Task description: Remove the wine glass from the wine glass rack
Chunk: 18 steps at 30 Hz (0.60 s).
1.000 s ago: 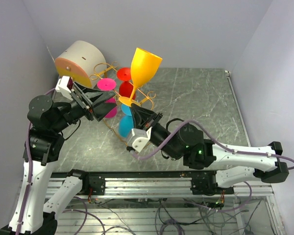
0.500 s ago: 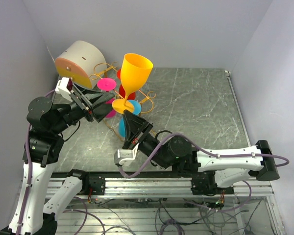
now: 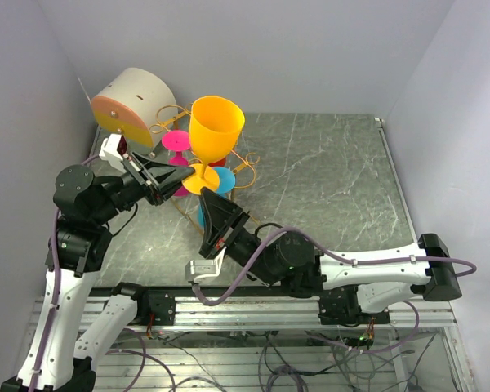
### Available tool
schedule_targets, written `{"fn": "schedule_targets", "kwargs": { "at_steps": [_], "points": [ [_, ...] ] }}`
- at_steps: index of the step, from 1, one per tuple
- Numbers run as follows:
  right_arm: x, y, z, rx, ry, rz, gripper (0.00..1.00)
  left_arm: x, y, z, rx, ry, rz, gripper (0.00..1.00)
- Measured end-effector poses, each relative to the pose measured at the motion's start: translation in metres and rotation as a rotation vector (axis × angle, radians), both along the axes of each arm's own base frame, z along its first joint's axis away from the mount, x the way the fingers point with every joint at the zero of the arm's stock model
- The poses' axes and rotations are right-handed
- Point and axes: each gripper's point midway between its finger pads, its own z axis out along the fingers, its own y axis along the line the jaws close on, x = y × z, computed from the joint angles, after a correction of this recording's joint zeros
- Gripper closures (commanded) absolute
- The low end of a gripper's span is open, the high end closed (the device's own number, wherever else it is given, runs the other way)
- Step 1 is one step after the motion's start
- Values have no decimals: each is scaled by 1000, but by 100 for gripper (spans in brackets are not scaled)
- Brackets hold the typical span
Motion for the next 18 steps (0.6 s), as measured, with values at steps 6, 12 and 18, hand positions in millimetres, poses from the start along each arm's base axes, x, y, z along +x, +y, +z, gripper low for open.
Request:
{"fn": "schedule_targets", "kwargs": {
  "at_steps": [6, 12, 18],
  "points": [
    [-2, -3, -9, 0, -7, -10, 85, -4, -1, 1, -13, -30, -13, 93],
    [-13, -33, -21, 49, 59, -29, 48, -2, -2, -2, -32, -67, -16, 93],
    [-5, -96, -9, 199, 231, -163, 45, 6, -2, -4, -57, -123, -7, 93]
  ]
}}
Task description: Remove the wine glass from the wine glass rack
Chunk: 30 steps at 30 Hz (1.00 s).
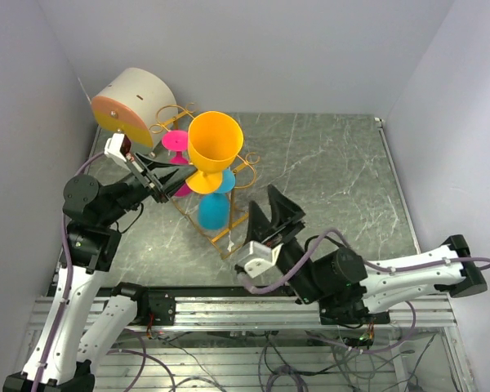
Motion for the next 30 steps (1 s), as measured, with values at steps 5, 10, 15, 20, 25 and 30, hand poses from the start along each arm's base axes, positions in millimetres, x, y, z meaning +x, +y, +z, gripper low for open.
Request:
{"fn": "schedule_targets", "kwargs": {
  "at_steps": [5, 10, 15, 20, 25, 30],
  "points": [
    [15, -29, -20, 70, 236, -111, 45, 9, 0, -1, 27, -61, 24, 93],
    [19, -46, -21, 166, 401, -138, 44, 17, 3, -9, 114, -123, 79, 93],
    [28, -69, 26, 385, 534, -89, 47, 17, 13, -3, 225, -197, 161, 93],
    [79, -93, 58, 535, 576, -213, 46, 8, 25, 5, 297, -258, 233, 93],
    [155, -80, 48, 553, 663, -341, 52, 2, 33, 5, 349, -278, 273, 93],
    [225, -94, 23, 630, 891, -331, 100, 4, 43, -4, 447, -255, 320, 93]
  ]
}}
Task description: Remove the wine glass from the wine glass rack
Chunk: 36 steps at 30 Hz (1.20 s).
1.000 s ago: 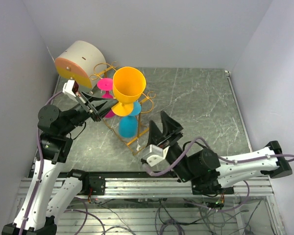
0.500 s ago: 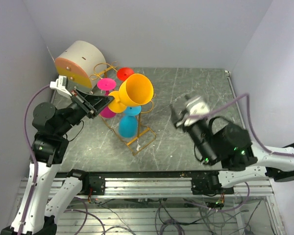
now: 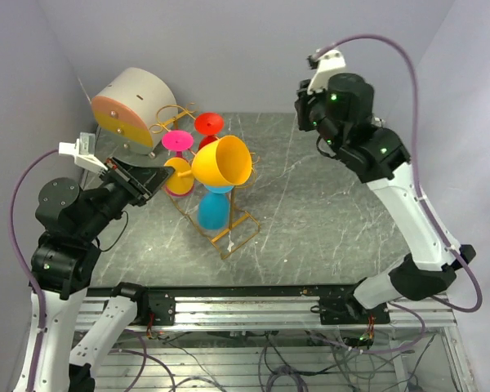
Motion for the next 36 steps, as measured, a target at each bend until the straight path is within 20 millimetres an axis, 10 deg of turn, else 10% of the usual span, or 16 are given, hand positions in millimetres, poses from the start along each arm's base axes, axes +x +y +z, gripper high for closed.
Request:
{"fn": "schedule_targets", "kwargs": {
  "at_steps": [3, 6, 9, 14, 36],
  "points": [
    [-11, 3, 7, 100, 54, 106, 100, 1, 9, 1, 74, -3, 51, 93],
    [-53, 25, 25, 206, 75, 315, 63, 0, 19, 3, 138, -18, 97, 93],
    [-102, 34, 42, 294, 80, 513, 48, -3, 25, 4, 183, -35, 120, 93],
    [-159, 48, 68, 380, 64, 791, 45, -3, 27, 0, 221, -37, 125, 93],
    [-158, 106, 31, 398, 242, 1026, 50, -3, 29, 4, 248, -48, 126, 93]
  ]
}}
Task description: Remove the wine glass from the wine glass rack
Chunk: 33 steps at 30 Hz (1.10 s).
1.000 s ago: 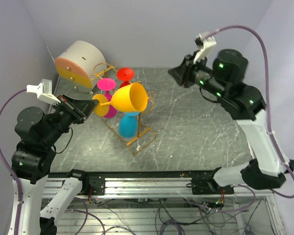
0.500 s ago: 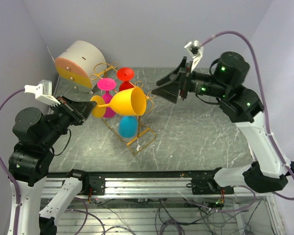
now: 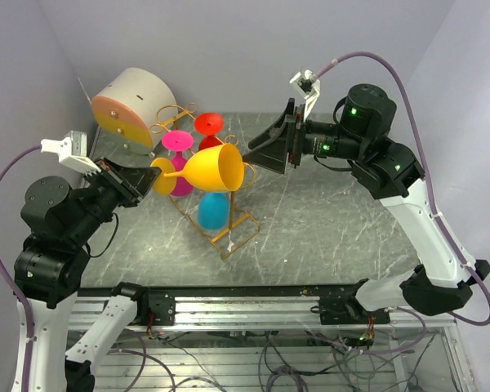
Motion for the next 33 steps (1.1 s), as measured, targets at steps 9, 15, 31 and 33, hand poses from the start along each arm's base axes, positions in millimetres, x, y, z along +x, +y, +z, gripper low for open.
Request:
{"fn": "schedule_targets", "kwargs": {
  "at_steps": [9, 15, 31, 33],
  "points": [
    [-8, 21, -8, -17, 11, 43, 51, 4, -1, -2, 2, 12, 0, 93],
    [-8, 43, -12, -41, 0, 40, 94, 6, -1, -2, 3, 14, 0, 93],
    [51, -3, 21, -54, -100, -423, 100, 8, 10, -1, 26, 10, 64, 46],
    [60, -25, 38, -33, -143, -539, 100, 8, 14, -2, 37, 8, 86, 47]
  ]
}}
